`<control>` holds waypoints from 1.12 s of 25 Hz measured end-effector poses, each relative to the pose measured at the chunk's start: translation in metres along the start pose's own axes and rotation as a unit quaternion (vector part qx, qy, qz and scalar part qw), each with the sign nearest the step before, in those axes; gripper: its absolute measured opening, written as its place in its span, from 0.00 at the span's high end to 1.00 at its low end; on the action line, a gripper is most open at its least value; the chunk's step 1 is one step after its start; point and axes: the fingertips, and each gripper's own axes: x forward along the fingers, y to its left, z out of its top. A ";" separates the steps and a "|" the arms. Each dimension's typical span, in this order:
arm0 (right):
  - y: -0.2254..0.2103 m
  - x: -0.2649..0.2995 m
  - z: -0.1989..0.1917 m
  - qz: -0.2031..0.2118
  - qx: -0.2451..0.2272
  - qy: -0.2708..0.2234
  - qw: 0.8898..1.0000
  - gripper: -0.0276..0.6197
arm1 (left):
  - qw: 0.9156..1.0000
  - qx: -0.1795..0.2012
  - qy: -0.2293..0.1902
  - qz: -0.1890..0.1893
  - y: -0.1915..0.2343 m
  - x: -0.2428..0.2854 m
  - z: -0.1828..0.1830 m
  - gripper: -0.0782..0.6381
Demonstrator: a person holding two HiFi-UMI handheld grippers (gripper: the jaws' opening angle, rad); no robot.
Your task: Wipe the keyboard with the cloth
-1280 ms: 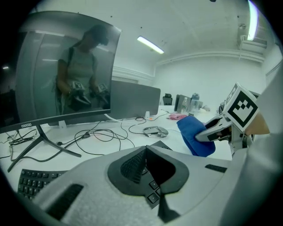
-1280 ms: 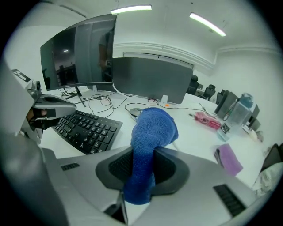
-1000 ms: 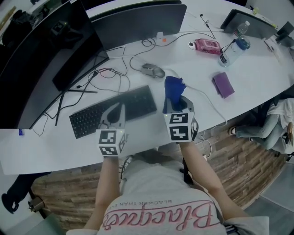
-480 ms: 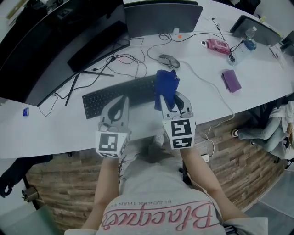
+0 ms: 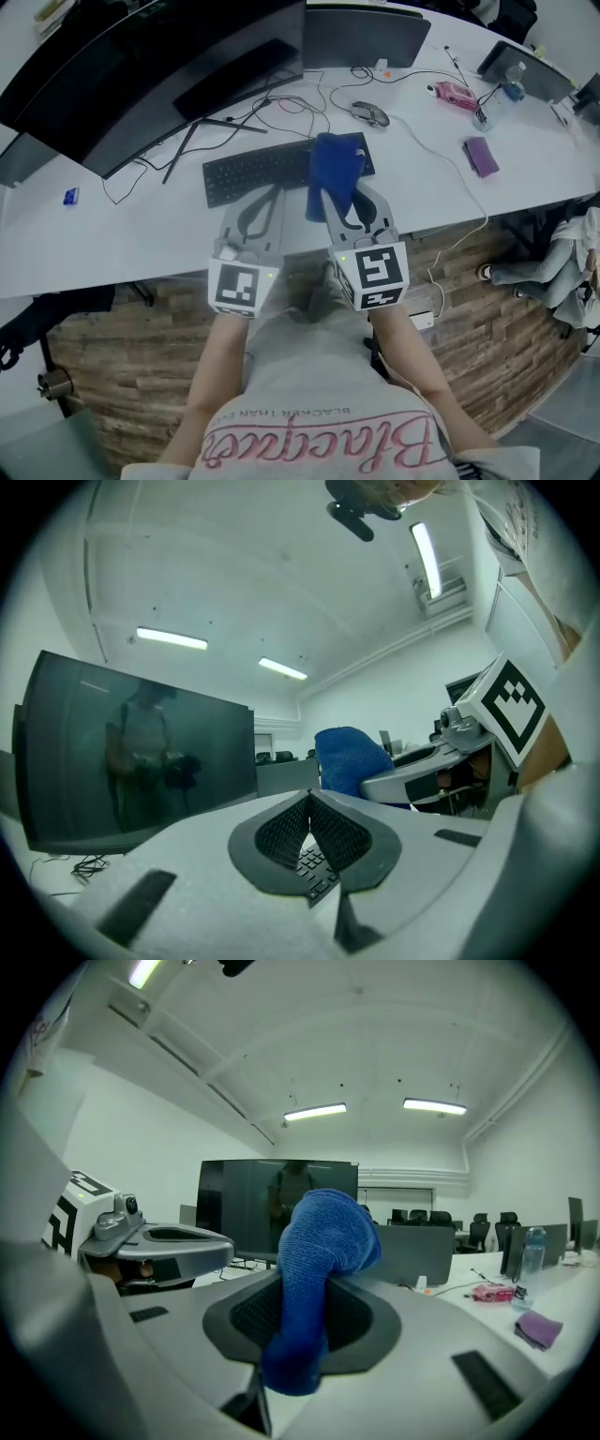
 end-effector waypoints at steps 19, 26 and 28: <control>0.084 -0.059 0.023 0.001 -0.007 -0.042 0.999 0.82 | 0.999 -0.015 -0.038 -0.009 -0.015 -0.068 0.027 0.88; 0.084 -0.067 0.034 0.005 -0.006 -0.053 0.999 0.82 | 0.999 0.008 -0.035 -0.011 -0.021 -0.068 0.034 0.88; 0.081 -0.068 0.038 0.006 -0.008 -0.059 0.998 0.82 | 0.999 0.014 -0.034 -0.005 -0.022 -0.066 0.037 0.88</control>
